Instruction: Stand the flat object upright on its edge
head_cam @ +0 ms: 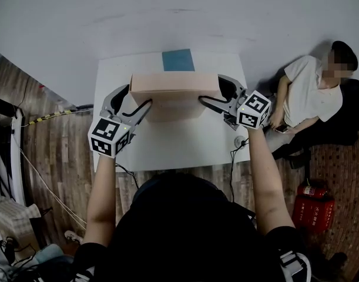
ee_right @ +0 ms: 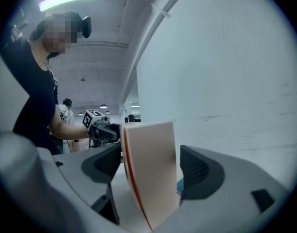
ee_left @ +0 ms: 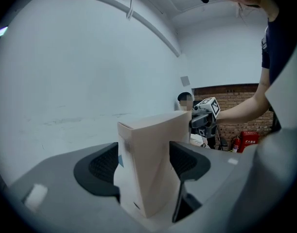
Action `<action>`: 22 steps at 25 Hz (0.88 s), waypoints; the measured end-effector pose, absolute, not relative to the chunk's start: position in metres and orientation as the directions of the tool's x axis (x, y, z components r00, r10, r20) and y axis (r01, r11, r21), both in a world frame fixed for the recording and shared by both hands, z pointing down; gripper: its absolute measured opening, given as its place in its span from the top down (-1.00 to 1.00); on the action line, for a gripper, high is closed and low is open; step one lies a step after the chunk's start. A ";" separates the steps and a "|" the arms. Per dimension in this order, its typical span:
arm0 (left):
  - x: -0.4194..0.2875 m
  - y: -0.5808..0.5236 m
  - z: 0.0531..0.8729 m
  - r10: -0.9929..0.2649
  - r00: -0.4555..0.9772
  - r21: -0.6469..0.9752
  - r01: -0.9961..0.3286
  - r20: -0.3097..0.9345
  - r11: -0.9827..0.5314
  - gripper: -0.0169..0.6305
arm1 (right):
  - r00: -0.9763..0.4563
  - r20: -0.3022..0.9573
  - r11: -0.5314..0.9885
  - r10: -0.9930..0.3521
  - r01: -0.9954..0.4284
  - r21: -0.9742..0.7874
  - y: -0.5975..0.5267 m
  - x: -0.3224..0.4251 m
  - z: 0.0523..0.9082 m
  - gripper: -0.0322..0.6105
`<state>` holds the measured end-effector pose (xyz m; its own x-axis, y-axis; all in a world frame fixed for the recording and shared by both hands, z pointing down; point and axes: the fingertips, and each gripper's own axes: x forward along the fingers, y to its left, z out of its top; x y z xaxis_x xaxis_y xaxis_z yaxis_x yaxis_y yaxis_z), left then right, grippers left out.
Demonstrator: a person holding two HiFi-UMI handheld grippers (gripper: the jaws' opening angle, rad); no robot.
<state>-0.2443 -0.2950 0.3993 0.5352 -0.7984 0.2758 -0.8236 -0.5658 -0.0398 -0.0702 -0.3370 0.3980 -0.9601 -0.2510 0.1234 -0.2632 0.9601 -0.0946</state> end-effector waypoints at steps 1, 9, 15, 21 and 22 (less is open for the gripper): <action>-0.243 -0.296 0.400 -0.792 0.544 -0.036 -0.818 0.276 -0.574 -0.05 | -0.959 0.123 0.959 -0.255 -0.267 -0.094 -0.337 -0.068 0.397 -0.18; -0.234 -0.299 0.412 -0.668 0.690 -0.031 -0.689 0.278 -0.725 -0.31 | -0.958 0.187 0.967 -0.215 -0.236 -0.094 -0.334 -0.059 0.405 -0.23; -0.236 -0.307 0.391 -0.589 0.777 -0.007 -0.603 0.220 -0.798 -0.44 | -0.961 0.191 0.976 -0.200 -0.214 -0.051 -0.338 -0.060 0.391 -0.26; -0.237 -0.312 0.334 -0.611 0.781 -0.041 -0.611 0.129 -0.791 -0.43 | -0.968 0.141 0.977 -0.206 -0.194 0.091 -0.335 -0.070 0.328 -0.26; -0.236 -0.313 0.325 -0.622 0.773 -0.049 -0.622 0.123 -0.782 -0.43 | -0.968 0.138 0.974 -0.211 -0.195 0.119 -0.334 -0.072 0.317 -0.26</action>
